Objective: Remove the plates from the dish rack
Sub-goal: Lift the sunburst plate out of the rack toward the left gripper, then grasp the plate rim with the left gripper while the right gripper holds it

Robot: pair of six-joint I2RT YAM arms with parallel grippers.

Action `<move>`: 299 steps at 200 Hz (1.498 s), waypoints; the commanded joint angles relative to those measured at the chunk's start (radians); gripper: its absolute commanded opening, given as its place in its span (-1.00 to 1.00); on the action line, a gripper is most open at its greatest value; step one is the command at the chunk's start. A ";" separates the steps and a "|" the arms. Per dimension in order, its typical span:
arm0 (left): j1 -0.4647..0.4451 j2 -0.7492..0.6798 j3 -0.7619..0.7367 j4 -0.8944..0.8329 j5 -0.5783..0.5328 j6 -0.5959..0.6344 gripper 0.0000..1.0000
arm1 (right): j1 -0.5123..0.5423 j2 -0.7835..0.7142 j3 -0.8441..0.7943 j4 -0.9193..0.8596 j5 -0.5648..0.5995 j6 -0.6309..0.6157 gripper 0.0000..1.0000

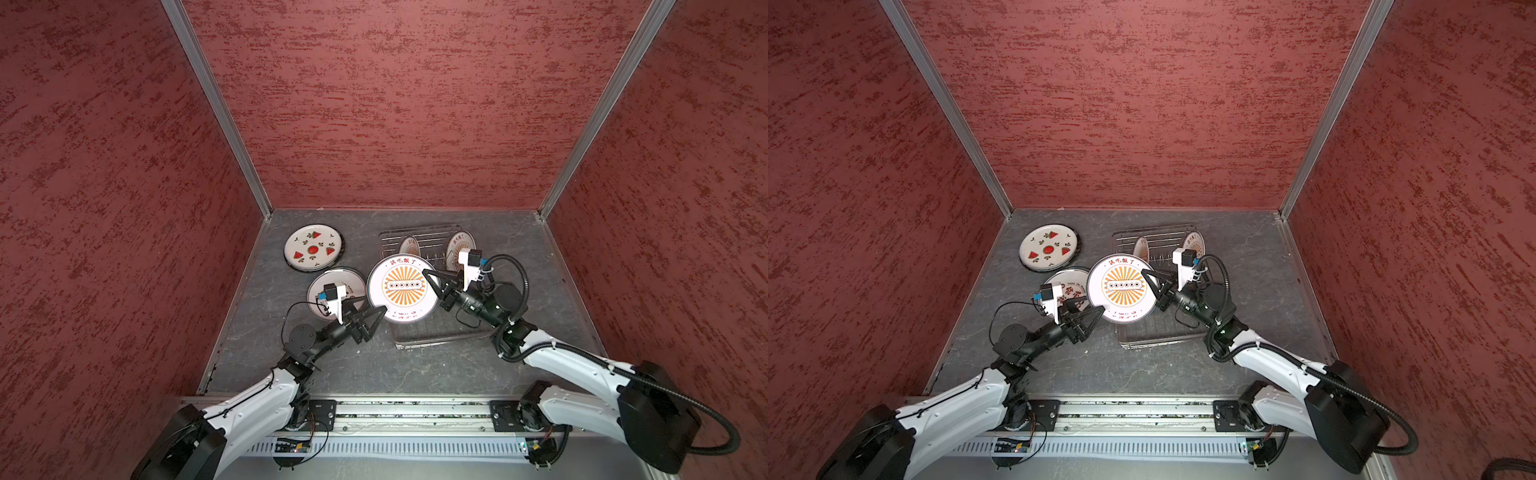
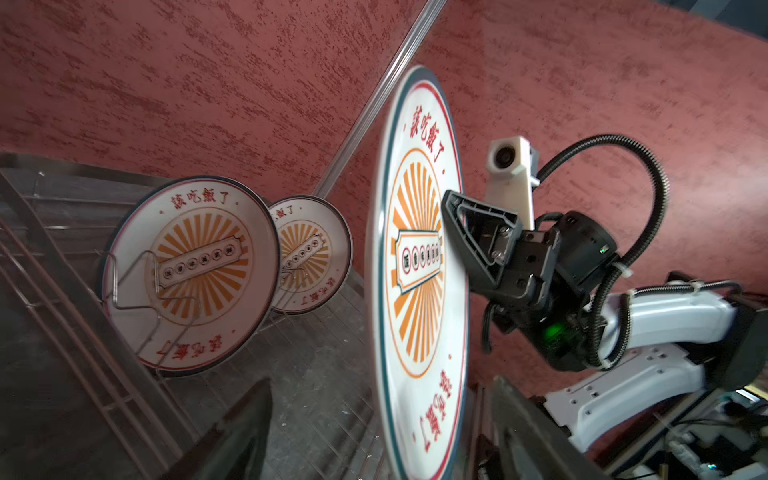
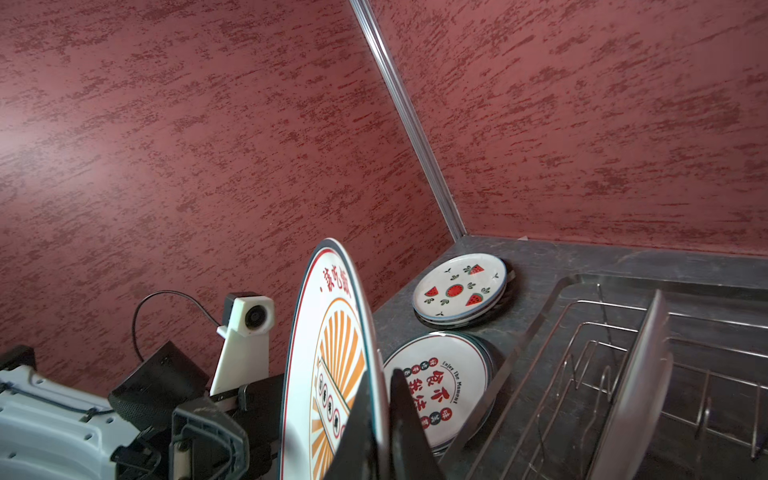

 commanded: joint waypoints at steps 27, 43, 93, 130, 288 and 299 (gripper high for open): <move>-0.035 -0.003 0.020 0.007 -0.011 0.011 -0.28 | -0.005 0.003 -0.039 0.195 -0.018 -0.001 -1.00; -0.049 0.007 0.029 -0.009 -0.032 0.020 -0.51 | -0.006 0.004 -0.038 0.184 -0.007 -0.015 -1.00; -0.060 0.064 0.055 -0.006 -0.026 0.020 -1.00 | -0.005 0.015 -0.047 0.189 0.015 -0.028 -1.00; -0.065 0.081 0.062 -0.010 -0.031 0.014 -1.00 | -0.005 0.022 -0.044 0.182 -0.018 -0.029 -0.89; -0.030 -0.098 0.012 -0.152 -0.223 -0.008 -1.00 | -0.005 0.106 0.034 0.106 -0.139 -0.075 0.98; 0.002 -0.123 0.006 -0.196 -0.255 -0.035 -1.00 | -0.005 0.106 0.037 0.100 -0.139 -0.081 0.98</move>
